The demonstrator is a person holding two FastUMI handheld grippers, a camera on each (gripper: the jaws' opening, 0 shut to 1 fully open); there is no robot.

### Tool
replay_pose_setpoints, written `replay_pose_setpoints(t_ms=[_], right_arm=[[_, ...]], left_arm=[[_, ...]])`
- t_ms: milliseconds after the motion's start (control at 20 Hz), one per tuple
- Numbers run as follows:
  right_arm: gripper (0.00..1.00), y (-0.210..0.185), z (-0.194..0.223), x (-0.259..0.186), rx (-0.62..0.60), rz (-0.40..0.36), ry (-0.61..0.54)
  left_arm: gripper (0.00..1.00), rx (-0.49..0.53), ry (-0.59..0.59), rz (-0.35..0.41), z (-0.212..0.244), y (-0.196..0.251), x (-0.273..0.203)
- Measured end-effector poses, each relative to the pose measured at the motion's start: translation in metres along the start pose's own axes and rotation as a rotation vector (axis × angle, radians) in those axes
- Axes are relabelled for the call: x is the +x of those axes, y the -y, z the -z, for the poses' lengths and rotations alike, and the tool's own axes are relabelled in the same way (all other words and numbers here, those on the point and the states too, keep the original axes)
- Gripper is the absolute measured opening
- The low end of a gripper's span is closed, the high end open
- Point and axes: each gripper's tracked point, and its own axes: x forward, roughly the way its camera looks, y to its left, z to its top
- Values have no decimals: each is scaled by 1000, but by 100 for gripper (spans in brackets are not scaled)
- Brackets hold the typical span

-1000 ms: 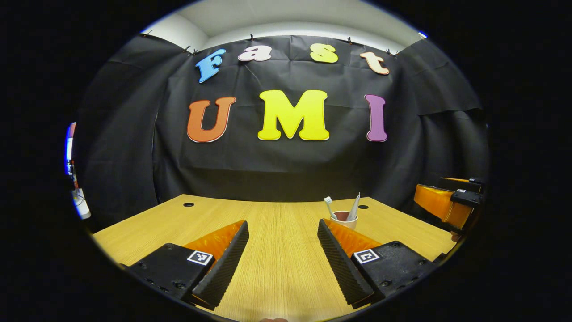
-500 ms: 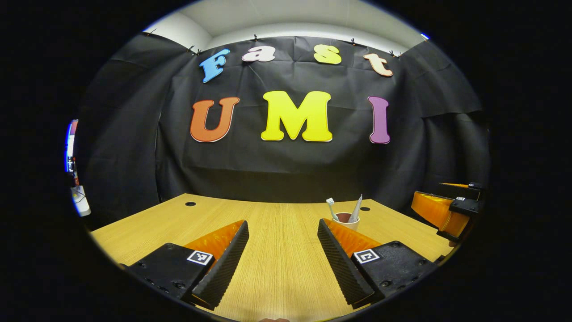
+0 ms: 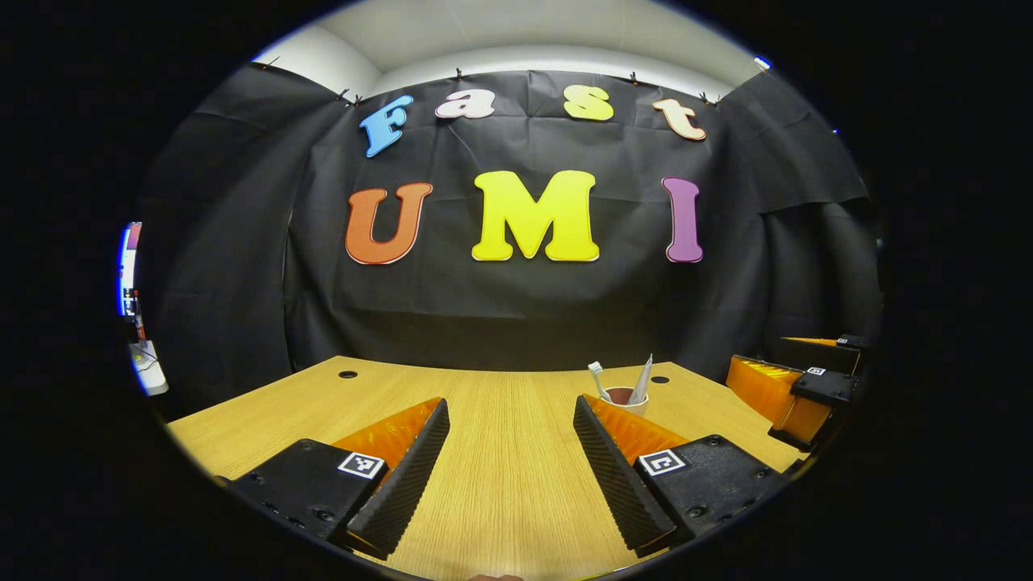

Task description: Put the toothbrush and toothpaste on the desktop into the cup, then pick up the cup and place it on the coaster on the desktop.

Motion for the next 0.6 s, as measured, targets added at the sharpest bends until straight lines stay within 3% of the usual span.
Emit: replay_pose_setpoints(t_ms=[600], right_arm=[[94,-2,3,1,-16,1,2]], left_arm=[[98,5,-4,-9,2,-3,0]])
